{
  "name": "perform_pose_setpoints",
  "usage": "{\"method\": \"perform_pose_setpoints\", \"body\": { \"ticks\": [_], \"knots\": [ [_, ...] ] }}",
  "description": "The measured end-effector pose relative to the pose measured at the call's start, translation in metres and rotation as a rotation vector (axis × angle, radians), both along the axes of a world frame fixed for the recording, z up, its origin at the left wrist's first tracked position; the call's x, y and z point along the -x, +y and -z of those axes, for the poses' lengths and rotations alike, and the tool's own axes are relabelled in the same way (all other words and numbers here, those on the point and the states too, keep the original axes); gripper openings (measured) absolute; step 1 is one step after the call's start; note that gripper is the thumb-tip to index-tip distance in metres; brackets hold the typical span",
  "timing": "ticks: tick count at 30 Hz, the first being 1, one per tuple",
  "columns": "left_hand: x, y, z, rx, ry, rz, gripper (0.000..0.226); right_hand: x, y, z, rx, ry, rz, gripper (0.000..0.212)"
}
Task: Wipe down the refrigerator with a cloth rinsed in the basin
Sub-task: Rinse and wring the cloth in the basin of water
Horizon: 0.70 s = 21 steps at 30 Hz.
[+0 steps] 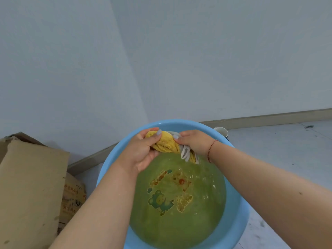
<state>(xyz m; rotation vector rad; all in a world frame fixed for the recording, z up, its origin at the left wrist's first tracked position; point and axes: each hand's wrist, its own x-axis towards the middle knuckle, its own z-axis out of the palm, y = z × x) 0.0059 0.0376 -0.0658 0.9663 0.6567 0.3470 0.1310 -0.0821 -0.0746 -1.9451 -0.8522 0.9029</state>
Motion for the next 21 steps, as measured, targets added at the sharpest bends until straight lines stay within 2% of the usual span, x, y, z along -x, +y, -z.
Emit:
{"method": "perform_pose_setpoints", "body": {
  "ticks": [2, 4, 7, 9, 11, 14, 16, 18, 19, 21],
  "knots": [
    [0.003, -0.002, -0.003, -0.050, 0.017, -0.047, 0.027, 0.002, 0.002, -0.007, -0.054, -0.188, -0.030, 0.043],
    [0.006, -0.003, -0.009, -0.114, 0.027, -0.045, 0.039, 0.000, 0.004, -0.013, -0.142, -0.290, -0.033, 0.044],
    [0.014, 0.000, -0.021, -0.269, 0.077, 0.049, 0.059, -0.006, 0.003, -0.026, -0.197, -0.235, 0.020, 0.037],
    [0.019, 0.002, -0.031, -0.364, 0.119, 0.175, 0.059, -0.009, 0.001, -0.039, -0.251, -0.171, 0.057, 0.032],
    [0.024, 0.003, -0.037, -0.449, 0.147, 0.265, 0.049, -0.009, 0.000, -0.049, -0.275, -0.163, 0.064, 0.028],
    [0.027, 0.004, -0.044, -0.641, 0.227, 0.321, 0.046, -0.007, -0.001, -0.058, -0.231, -0.299, 0.001, 0.026],
    [0.027, 0.001, -0.049, -0.627, 0.185, 0.397, 0.039, -0.007, -0.003, -0.064, -0.215, -0.327, -0.052, 0.024],
    [0.026, -0.006, -0.053, -0.481, 0.080, 0.401, 0.023, -0.010, -0.006, -0.069, -0.215, -0.265, -0.078, 0.023],
    [0.025, -0.008, -0.054, -0.433, 0.042, 0.377, 0.018, -0.012, -0.007, -0.069, -0.221, -0.190, -0.084, 0.021],
    [0.024, -0.010, -0.056, -0.398, -0.017, 0.285, 0.022, -0.019, -0.011, -0.064, -0.215, 0.025, -0.137, 0.023]
  ]
}}
